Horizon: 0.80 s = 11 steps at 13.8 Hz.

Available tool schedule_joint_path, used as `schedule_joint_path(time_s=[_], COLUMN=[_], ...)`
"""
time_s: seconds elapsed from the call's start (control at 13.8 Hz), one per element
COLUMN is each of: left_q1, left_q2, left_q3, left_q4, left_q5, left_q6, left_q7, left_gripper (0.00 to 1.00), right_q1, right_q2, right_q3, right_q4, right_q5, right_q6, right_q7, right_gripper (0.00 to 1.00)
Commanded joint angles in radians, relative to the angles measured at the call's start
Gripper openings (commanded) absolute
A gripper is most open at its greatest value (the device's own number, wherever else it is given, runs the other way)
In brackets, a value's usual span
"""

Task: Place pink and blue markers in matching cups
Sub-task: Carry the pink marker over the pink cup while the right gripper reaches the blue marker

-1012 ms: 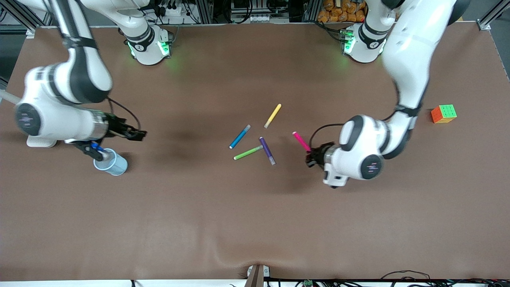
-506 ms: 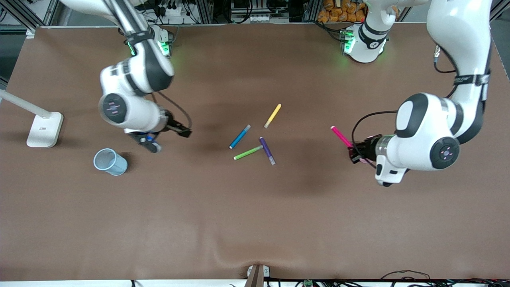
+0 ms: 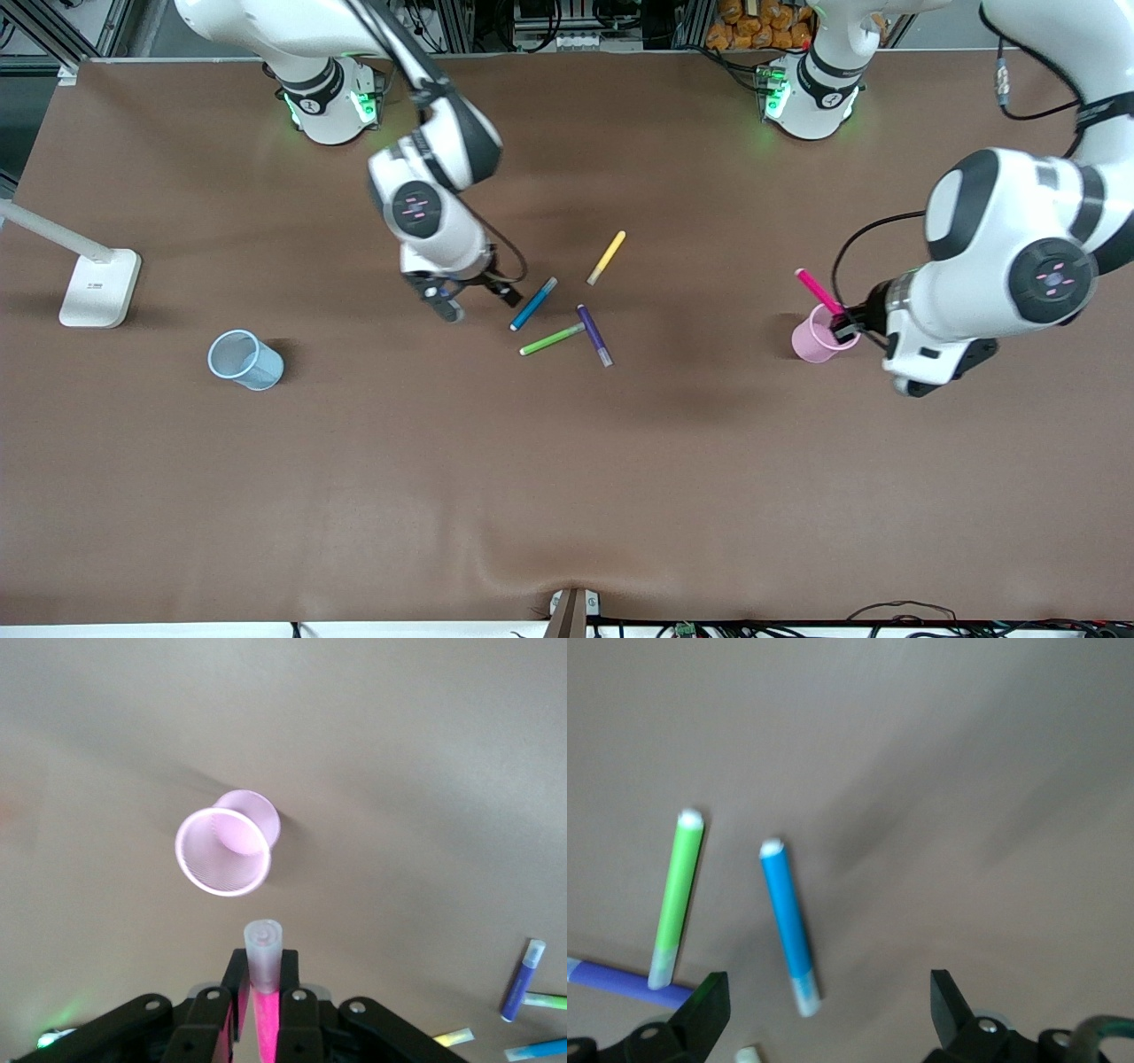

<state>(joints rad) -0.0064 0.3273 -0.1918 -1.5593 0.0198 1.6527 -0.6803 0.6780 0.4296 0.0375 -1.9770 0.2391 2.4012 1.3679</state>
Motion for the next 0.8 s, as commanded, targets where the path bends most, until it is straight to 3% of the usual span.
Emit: schedule_joint_path(time_s=[0.0, 0.22, 0.36, 0.58, 0.72], left_q1=[0.025, 0.013, 0.014, 0.013, 0.020], left_q2=[-0.053, -0.068, -0.079, -0.122, -0.169], left_q3=[-0.014, -0.017, -0.024, -0.032, -0.032], left_q4=[-0.041, -0.042, -0.045, -0.141, -0.240], left_q5=[0.017, 0.016, 0.017, 0.019, 0.035], left_q6=[0.001, 0.002, 0.005, 0.100, 0.208], left_q7=[0.028, 0.013, 0.014, 0.018, 0.027], left_gripper=[0.00, 0.00, 0.00, 0.00, 0.00], right_q1=[0.061, 0.092, 0.098, 0.112, 0.117], right_q2=[0.078, 0.127, 0.159, 0.221, 0.225], right_q3=[-0.010, -0.011, -0.011, -0.011, -0.011], right_q4=[0.069, 0.081, 0.110, 0.179, 0.185], right_q5=[0.019, 0.019, 0.016, 0.005, 0.002], right_q6=[0.030, 0.049, 0.055, 0.055, 0.055], right_q7=[0.127, 0.161, 0.161, 0.162, 0.155], right_gripper=[1.00, 0.88, 0.73, 0.54, 0.26])
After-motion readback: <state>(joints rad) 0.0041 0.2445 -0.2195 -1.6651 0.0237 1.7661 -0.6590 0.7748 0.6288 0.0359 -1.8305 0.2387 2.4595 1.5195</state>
